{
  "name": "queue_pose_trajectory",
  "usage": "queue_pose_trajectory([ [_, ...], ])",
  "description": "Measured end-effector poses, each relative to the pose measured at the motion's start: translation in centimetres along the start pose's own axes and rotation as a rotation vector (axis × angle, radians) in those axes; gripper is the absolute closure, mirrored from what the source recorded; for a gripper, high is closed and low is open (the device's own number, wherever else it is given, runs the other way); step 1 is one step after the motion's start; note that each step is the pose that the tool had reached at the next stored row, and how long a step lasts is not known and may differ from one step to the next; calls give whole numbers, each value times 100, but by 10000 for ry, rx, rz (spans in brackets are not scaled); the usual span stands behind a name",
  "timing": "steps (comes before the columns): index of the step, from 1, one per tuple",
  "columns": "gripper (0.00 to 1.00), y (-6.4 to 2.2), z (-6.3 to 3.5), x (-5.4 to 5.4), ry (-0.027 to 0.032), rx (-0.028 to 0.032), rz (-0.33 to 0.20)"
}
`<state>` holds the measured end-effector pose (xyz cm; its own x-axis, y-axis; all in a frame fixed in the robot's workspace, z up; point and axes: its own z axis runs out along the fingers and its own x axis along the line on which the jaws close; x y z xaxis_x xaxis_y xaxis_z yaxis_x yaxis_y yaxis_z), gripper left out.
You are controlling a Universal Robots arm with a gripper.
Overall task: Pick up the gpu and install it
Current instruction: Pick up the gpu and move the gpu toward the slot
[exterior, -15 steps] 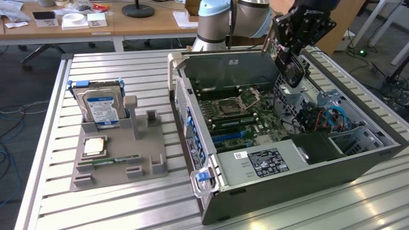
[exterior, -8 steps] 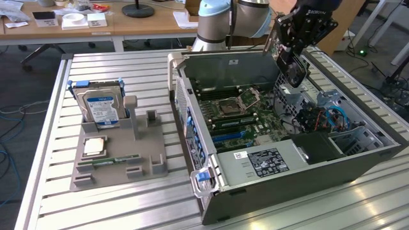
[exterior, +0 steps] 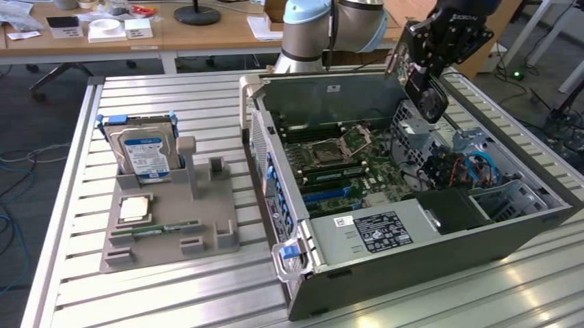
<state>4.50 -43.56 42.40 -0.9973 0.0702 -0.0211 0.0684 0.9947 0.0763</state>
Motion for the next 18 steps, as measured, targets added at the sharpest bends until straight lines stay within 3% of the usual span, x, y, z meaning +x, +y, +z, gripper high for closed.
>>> queue_pose_trajectory([
  [4, 74, 6, 2, -75, 0, 0, 0],
  [11, 74, 6, 2, -85, 0, 0, 0],
  [18, 74, 13, 5, -195, 0, 1, 0],
])
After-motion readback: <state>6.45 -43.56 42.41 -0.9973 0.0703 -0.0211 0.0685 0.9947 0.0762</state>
